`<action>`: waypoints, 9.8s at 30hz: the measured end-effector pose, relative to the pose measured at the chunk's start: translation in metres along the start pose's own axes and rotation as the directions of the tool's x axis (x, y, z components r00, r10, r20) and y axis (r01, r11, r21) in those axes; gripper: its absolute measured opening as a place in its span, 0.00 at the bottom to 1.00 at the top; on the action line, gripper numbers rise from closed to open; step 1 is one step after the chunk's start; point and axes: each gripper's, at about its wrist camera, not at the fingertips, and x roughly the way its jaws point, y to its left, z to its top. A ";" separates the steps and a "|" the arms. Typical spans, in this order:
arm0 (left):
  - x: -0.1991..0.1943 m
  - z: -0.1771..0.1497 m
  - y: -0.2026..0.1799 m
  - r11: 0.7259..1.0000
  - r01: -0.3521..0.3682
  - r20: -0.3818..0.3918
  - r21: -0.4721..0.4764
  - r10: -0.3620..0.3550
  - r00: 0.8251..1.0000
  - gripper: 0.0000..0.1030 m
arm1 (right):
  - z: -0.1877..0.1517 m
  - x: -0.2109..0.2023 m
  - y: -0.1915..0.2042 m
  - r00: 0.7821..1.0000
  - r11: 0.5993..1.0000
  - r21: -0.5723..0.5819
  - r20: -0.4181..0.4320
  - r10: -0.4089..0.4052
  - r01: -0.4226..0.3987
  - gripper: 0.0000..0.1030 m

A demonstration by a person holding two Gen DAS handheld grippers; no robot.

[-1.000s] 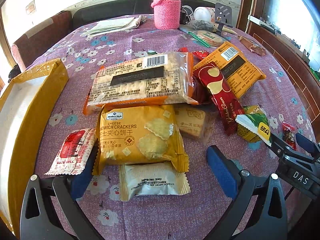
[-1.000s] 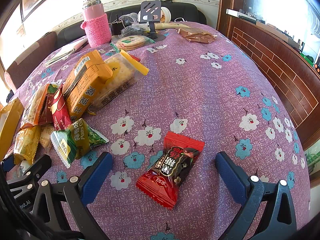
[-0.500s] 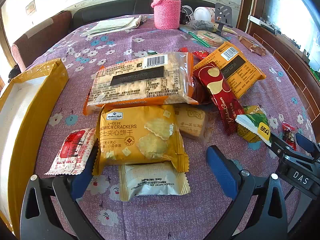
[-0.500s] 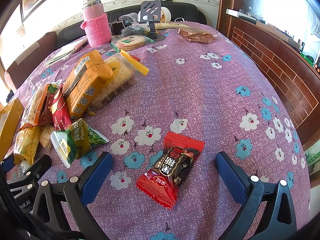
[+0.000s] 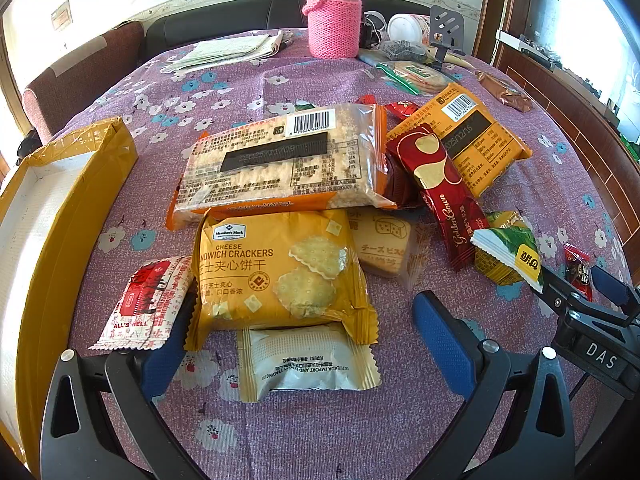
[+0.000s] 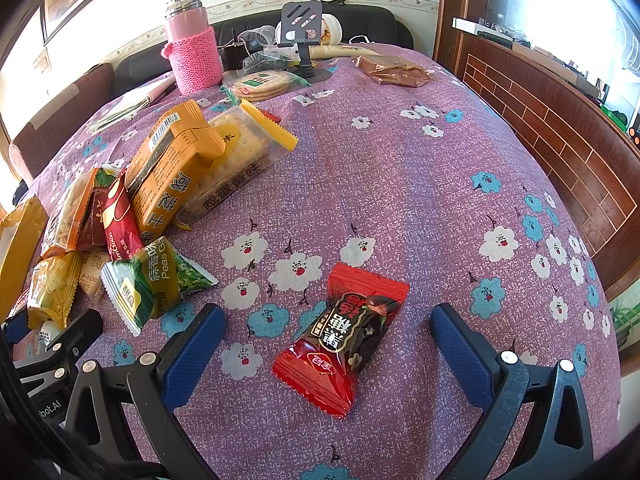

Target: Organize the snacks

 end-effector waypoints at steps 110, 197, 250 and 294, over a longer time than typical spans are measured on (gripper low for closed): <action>-0.019 0.030 0.035 0.933 0.354 -0.116 0.064 -0.345 0.931 0.56 | 0.007 -0.028 0.043 0.920 0.921 0.051 0.083 0.382 -0.387 0.17; -0.162 -0.085 0.236 0.947 0.237 0.273 -0.219 -0.173 0.946 0.56 | -0.005 -0.025 0.055 0.969 0.960 0.144 -0.021 0.247 -0.242 0.28; -0.128 -0.076 0.333 0.919 0.015 0.099 -0.393 0.026 0.995 0.64 | -0.098 -0.115 0.368 0.694 0.602 -0.347 -0.344 0.632 -0.720 0.37; -0.040 0.005 0.097 0.969 0.222 -0.058 -0.107 -0.229 0.972 0.69 | -0.054 -0.052 0.152 0.893 0.821 -0.359 -0.105 0.438 -0.445 0.22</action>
